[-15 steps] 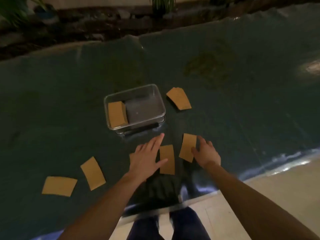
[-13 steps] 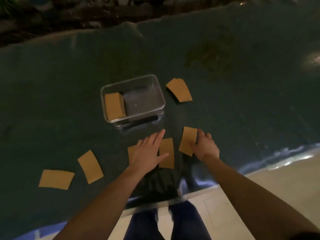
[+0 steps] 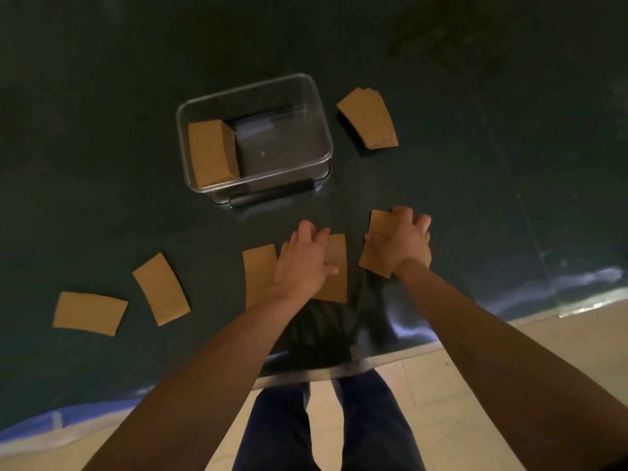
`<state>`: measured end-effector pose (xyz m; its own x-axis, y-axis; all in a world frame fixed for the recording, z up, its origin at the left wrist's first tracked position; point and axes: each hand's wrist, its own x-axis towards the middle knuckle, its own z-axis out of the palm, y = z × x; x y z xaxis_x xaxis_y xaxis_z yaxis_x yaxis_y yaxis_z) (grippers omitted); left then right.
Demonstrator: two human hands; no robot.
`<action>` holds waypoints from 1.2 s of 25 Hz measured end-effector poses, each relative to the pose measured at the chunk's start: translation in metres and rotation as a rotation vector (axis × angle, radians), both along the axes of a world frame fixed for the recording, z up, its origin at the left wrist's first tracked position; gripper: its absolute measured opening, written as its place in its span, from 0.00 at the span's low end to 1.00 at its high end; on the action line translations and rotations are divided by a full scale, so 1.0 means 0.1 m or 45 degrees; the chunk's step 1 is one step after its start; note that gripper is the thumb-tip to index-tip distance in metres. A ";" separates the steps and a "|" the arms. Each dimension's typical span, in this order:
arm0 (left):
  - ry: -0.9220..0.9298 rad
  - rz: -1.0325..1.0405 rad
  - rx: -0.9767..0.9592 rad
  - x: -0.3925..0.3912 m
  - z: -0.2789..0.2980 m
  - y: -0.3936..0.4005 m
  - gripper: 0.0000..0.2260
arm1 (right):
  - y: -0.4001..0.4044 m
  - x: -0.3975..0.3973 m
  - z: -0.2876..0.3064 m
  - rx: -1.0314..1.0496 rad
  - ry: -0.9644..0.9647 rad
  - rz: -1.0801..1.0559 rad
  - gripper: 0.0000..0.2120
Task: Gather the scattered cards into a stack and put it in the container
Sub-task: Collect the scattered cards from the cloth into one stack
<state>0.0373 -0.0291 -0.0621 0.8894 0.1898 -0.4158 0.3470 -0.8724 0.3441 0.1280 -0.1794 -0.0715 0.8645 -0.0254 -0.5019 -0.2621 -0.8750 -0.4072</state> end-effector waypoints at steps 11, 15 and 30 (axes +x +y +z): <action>0.072 0.368 -0.576 -0.30 0.59 0.75 0.15 | 0.14 0.05 0.41 0.842 0.190 -0.296 0.09; 0.223 0.407 -0.322 -0.47 0.41 1.04 0.28 | 0.37 -0.05 0.47 0.986 0.434 -0.295 0.11; 0.152 0.394 -0.348 -0.76 0.40 1.25 0.19 | 0.51 -0.38 0.44 1.092 0.693 -0.403 0.11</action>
<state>-0.0388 0.0962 -0.0219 0.7502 0.3088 -0.5847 0.6298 -0.6030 0.4895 0.0895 -0.1283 -0.0279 0.5341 0.3362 -0.7757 -0.7599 -0.2111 -0.6148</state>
